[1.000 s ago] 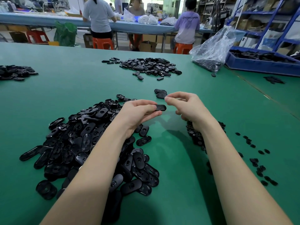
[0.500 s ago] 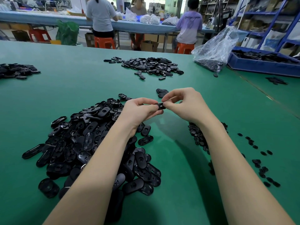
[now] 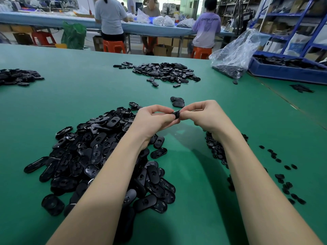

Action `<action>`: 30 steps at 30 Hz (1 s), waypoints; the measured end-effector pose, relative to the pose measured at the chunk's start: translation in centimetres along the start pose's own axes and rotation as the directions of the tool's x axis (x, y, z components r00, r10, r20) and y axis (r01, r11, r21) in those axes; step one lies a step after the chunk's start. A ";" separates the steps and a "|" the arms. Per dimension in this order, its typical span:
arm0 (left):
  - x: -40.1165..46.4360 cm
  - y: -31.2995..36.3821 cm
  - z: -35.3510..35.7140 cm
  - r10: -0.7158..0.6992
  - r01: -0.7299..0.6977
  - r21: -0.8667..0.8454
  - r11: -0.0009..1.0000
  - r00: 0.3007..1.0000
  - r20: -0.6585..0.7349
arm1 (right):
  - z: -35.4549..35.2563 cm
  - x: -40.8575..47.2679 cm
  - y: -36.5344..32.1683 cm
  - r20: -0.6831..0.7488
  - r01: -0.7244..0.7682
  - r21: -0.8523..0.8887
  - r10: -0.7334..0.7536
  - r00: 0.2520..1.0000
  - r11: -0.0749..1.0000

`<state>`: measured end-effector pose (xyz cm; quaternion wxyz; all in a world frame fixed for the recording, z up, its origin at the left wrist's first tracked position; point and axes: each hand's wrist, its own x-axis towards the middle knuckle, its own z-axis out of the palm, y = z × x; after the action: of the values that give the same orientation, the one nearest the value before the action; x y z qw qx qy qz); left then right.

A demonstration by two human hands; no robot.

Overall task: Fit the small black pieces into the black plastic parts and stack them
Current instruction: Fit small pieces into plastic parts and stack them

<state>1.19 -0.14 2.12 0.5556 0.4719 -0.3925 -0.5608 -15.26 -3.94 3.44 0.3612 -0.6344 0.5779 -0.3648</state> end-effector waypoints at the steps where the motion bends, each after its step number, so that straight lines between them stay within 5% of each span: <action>1: 0.0 0.0 0.0 0.004 -0.004 0.019 1.000 1.000 0.002 | 0.0 0.0 0.0 0.007 0.004 0.000 -0.004 1.000 1.000; 16: 0.2 0.0 -0.4 0.009 -0.014 0.172 0.985 1.000 0.030 | -0.9 -0.3 0.3 0.117 -0.167 0.059 0.159 0.980 0.984; 30: 0.3 -0.5 -0.6 0.060 -0.054 0.291 0.955 0.998 -0.015 | 0.0 0.0 0.5 0.099 -0.062 0.018 0.060 0.993 0.998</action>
<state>1.64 -0.36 1.43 0.5010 0.5433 -0.4774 -0.4754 -15.50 -3.98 3.05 0.4068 -0.6300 0.5746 -0.3279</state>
